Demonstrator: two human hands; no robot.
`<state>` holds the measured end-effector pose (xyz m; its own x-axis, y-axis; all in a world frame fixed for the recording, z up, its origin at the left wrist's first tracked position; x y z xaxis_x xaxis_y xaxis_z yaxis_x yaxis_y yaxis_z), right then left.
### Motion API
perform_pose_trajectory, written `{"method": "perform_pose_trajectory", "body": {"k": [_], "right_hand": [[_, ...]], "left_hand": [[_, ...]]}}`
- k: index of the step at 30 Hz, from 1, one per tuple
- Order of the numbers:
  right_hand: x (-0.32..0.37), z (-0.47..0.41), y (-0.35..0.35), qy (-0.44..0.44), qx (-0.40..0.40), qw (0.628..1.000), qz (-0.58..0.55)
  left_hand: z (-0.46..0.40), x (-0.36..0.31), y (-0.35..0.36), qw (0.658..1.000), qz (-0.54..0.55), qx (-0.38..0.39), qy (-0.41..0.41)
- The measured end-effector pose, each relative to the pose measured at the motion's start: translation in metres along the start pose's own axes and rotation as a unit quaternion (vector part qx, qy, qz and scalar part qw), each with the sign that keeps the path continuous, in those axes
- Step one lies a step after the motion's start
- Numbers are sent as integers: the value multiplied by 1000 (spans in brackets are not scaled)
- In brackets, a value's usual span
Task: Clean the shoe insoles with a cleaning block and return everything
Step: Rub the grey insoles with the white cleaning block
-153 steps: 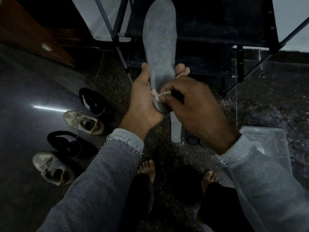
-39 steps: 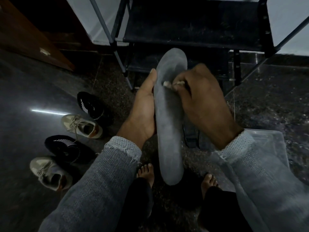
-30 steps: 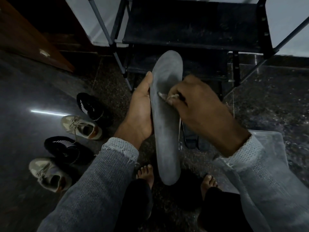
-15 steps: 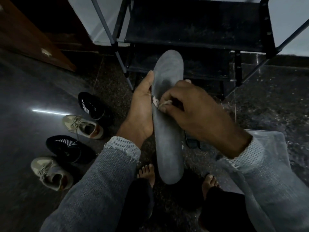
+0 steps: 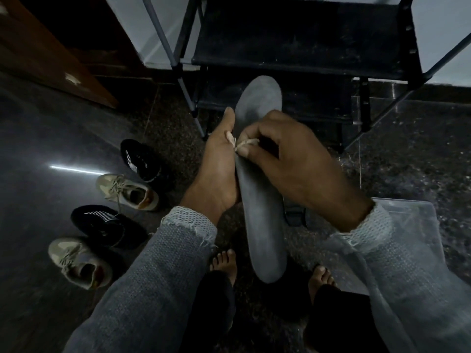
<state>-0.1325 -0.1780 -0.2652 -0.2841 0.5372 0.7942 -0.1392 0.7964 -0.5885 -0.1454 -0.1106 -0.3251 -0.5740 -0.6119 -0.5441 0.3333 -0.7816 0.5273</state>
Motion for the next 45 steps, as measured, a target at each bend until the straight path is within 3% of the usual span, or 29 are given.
{"method": "perform_pose_trajectory", "body": {"k": [2, 9, 11, 15, 17, 23, 26, 28, 32, 34, 36, 41, 45], "right_hand": [[0, 1, -3, -4, -4, 1000, -2], [-7, -14, -28, 20, -163, 984, 69], [-4, -14, -23, 16, -137, 988, 67], [3, -3, 2, -9, 22, 999, 29], [5, 3, 7, -24, 55, 998, 26], [-9, -8, -27, -23, -141, 973, 181], [-10, -14, -35, -11, -163, 966, 202], [-7, -14, -28, -14, -119, 968, 220], [-2, -4, -13, -20, 57, 971, 233], [-3, -2, -15, -18, 81, 969, 232], [-5, -5, -20, -17, 43, 973, 226], [-24, -16, -48, 14, -163, 968, 190], [-32, -18, -55, 40, -214, 966, 141]], "left_hand": [[-1, 1, 1, 1000, -15, -12, 5], [-1, 10, 10, 999, -21, 20, 36], [-3, 5, 4, 998, -22, -3, 58], [-3, -7, -1, 998, 42, 25, 40], [-3, -8, -2, 998, 38, 32, 30], [-5, -2, 4, 999, 13, 27, 44], [-6, -2, 2, 998, -16, 11, 55], [-7, -5, -2, 998, -14, 3, 62], [-10, -10, -8, 998, 8, 3, 61], [-11, -9, -9, 998, 10, 3, 59], [-11, -6, -6, 999, 7, 12, 47], [-7, 6, 1, 997, -57, 11, 52], [-4, 7, 6, 996, -66, 12, 55]]}}
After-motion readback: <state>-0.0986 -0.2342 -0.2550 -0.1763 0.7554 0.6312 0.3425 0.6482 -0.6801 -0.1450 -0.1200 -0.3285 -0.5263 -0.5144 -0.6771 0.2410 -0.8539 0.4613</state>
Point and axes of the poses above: each hand's wrist, its own z-axis away from the middle knuckle, its own y-axis out of the palm, x = y × z, the point moved 8 cm from there along -z, towards the middle knuckle, and after that the axes turned 7 degrees about -x, right-handed, at the moved point
